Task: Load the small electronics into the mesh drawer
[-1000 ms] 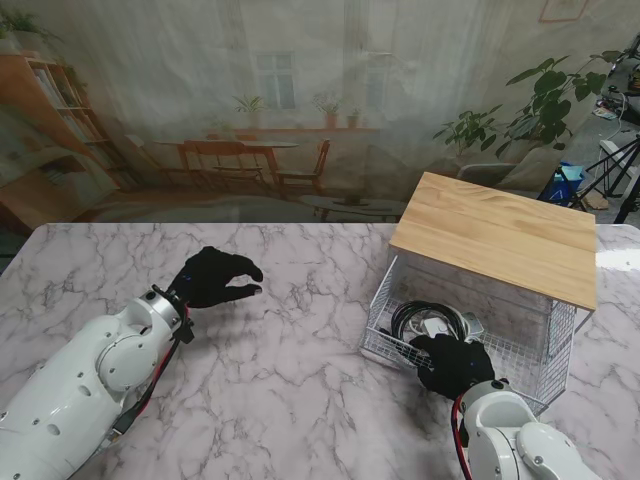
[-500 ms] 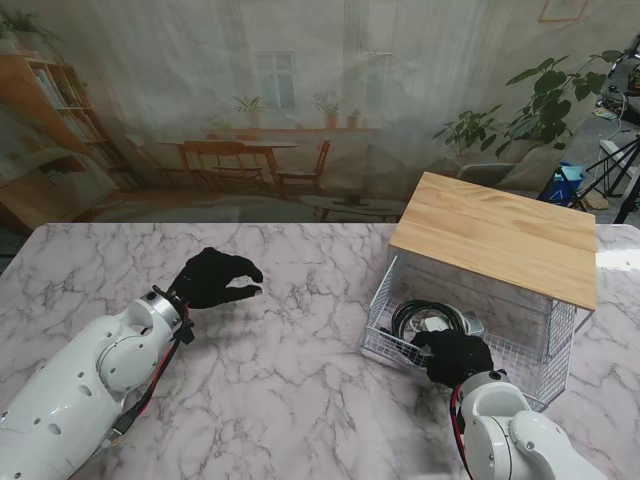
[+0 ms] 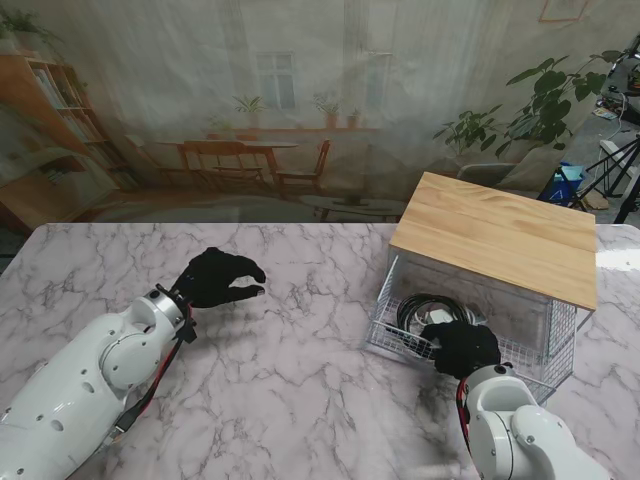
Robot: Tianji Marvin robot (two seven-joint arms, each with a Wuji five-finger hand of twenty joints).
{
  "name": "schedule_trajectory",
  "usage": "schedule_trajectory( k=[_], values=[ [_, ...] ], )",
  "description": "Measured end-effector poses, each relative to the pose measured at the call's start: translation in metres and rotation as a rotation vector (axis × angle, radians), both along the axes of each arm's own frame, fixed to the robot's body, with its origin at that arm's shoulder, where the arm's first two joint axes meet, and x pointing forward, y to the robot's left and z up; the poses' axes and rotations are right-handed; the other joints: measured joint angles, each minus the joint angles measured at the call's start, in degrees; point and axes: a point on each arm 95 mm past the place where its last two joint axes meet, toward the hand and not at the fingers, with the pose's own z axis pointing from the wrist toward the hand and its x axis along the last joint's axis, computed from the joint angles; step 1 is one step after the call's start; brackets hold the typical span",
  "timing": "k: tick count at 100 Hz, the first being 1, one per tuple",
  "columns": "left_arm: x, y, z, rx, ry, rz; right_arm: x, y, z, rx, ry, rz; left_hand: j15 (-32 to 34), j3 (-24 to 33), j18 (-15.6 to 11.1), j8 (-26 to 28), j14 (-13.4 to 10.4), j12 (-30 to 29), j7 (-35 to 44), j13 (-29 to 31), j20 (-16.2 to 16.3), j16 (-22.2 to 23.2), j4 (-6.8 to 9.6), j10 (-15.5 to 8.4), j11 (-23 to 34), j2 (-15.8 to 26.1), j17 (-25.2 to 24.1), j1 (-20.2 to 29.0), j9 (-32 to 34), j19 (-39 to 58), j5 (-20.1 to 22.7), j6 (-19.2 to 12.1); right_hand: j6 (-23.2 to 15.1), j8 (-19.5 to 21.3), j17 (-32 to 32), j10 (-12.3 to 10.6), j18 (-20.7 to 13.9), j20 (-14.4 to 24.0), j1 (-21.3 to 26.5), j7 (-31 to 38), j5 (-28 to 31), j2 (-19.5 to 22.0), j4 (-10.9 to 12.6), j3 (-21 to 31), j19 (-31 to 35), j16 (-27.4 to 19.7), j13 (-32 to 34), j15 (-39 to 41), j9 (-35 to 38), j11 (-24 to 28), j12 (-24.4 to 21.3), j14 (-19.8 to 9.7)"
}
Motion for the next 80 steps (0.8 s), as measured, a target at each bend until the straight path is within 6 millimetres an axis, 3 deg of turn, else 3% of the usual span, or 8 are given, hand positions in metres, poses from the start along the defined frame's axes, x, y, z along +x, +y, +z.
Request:
schedule_trajectory(
  k=[80],
  values=[
    [0.001, -0.002, -0.002, 0.002, 0.010, -0.005, 0.038, -0.011, -0.002, -0.011, -0.017, -0.044, 0.00, 0.00, 0.00, -0.01, 0.00, 0.01, 0.07, 0.00, 0.00, 0.01, 0.00, 0.00, 0.00, 0.00, 0.00, 0.01, 0.00, 0.00, 0.00, 0.01, 0.00, 0.00, 0.35, -0.15, -0.32, -0.07, 0.00, 0.83, 0.57, 0.06, -0.08, -0.49, 0.49, 0.02, -0.01, 0.00, 0.00, 0.00, 0.02, -0.06]
  ],
)
